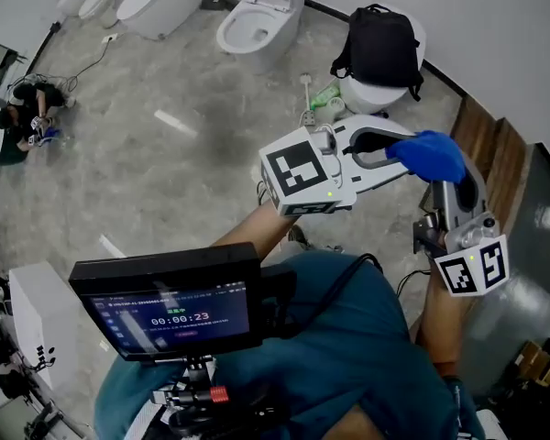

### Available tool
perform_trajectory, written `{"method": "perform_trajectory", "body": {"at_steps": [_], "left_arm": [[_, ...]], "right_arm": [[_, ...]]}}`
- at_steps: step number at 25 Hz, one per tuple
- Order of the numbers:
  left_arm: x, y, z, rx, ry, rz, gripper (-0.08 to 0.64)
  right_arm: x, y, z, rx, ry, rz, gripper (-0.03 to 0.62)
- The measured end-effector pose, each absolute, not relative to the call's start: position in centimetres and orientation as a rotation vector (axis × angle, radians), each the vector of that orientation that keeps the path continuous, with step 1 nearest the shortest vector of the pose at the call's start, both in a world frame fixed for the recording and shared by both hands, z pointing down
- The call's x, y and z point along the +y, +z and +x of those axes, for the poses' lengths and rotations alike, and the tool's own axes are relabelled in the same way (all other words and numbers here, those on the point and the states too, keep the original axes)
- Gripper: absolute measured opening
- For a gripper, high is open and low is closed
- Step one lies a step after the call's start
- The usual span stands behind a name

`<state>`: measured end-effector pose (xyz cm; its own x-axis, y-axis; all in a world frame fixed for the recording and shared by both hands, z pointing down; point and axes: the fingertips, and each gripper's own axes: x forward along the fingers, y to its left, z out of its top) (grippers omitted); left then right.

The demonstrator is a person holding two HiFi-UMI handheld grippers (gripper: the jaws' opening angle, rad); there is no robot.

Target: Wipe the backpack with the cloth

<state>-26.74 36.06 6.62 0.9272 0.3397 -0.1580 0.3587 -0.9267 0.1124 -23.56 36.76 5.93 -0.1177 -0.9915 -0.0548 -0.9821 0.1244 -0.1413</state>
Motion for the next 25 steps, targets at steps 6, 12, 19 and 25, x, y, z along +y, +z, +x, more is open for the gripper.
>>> {"method": "perform_trajectory", "body": {"at_steps": [6,12,19,25], "left_arm": [[45.6,5.2,-26.5,0.629,-0.178,2.896,0.075],[55.2,7.3,-24.1,0.718,-0.151,2.874,0.075],[58.8,6.8,-24.5,0.734,-0.142,2.877,0.077],[63.6,7.0,-25.7,0.727,-0.148,2.871,0.075]], "right_arm": [[46.6,4.6,-23.6,2.204,-0.166,-2.081,0.031],[56.4,6.7,-21.3,2.127,-0.130,-2.211,0.031],[60.0,6.1,-21.6,2.087,-0.133,-2.253,0.031],[64.8,6.2,-22.8,2.094,-0.136,-2.249,0.031]]}}
